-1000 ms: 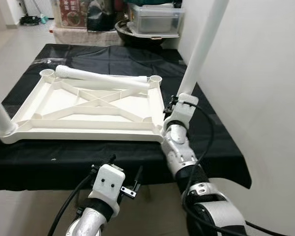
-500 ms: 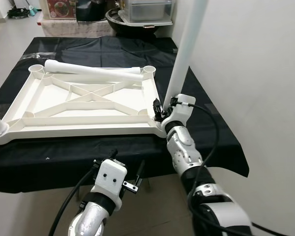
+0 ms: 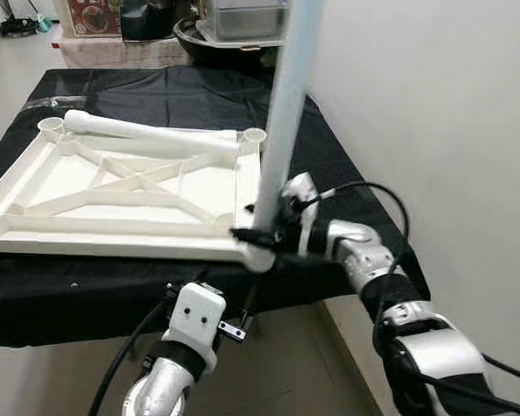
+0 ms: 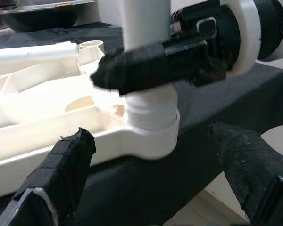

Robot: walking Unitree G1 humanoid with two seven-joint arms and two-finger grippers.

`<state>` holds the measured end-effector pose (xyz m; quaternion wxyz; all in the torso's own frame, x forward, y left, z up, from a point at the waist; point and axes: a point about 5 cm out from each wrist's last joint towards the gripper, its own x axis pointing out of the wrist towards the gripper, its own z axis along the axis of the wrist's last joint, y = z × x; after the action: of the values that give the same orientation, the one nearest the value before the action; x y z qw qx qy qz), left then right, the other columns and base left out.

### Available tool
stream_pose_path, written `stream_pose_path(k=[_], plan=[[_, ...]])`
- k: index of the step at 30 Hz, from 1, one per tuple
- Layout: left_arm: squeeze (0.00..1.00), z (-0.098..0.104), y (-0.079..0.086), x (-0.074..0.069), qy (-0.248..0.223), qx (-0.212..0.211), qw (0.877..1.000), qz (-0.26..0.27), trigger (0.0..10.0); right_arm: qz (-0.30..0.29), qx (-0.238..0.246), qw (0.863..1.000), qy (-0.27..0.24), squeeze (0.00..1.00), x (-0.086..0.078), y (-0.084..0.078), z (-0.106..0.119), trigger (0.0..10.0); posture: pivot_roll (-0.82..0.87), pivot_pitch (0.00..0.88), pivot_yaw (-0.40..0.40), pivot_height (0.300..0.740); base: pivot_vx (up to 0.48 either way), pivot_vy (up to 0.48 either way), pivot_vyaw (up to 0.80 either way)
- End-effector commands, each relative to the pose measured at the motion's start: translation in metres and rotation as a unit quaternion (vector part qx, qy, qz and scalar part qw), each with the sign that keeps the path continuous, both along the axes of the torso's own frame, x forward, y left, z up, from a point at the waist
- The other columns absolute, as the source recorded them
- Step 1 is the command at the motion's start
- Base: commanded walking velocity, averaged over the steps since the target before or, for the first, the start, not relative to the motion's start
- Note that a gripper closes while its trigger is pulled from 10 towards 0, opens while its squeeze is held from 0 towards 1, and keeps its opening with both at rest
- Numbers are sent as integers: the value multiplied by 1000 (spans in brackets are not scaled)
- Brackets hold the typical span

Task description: Building children table

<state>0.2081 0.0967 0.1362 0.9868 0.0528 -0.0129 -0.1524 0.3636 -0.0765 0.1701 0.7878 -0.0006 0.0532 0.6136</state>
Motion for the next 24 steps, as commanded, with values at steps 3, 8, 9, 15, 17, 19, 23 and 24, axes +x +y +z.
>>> stream_pose_path(k=[3, 8, 9, 15, 17, 19, 23, 24], plan=[[0, -3, -1, -3, 6, 0, 1000, 0, 10000, 59, -18, 998, 8, 0, -5, 10, 0, 10000, 159, 104, -99, 740, 0, 0, 0], [0, -4, -2, -4, 7, 0, 1000, 0, 10000, 45, -4, 999, -15, 0, -1, 12, 9, 0, 157, 97, -98, 740, 0, 0, 0], [0, -4, -2, -4, 7, 0, 1000, 0, 10000, 45, -4, 999, -15, 0, -1, 12, 9, 0, 157, 97, -98, 740, 0, 0, 0], [0, -4, -2, -4, 9, -1, 1000, -2, 10000, -88, -1, 995, -52, 0, 12, 4, 10, 0, 150, 93, -95, 740, 0, 0, 0], [0, -5, -2, -2, 9, 0, 1000, -4, 10000, -240, -5, 970, -37, 0, 25, -10, 5, 0, 138, 95, -88, 740, 0, 0, 0], [0, -5, -2, -1, 9, 0, 1000, -5, 10000, -389, 0, 921, -15, 0, 33, -27, -2, 0, 136, 97, -88, 740, 0, 0, 0], [0, -5, -2, 0, 10, 1, 1000, -6, 10000, -541, 6, 841, -1, 0, 35, -45, -9, 0, 127, 100, -81, 740, 0, 0, 0], [0, -5, -2, 0, 10, 1, 1000, -7, 10000, -580, 12, 814, 8, 0, 34, -50, -12, 0, 127, 98, -81, 740, 0, 0, 0]])
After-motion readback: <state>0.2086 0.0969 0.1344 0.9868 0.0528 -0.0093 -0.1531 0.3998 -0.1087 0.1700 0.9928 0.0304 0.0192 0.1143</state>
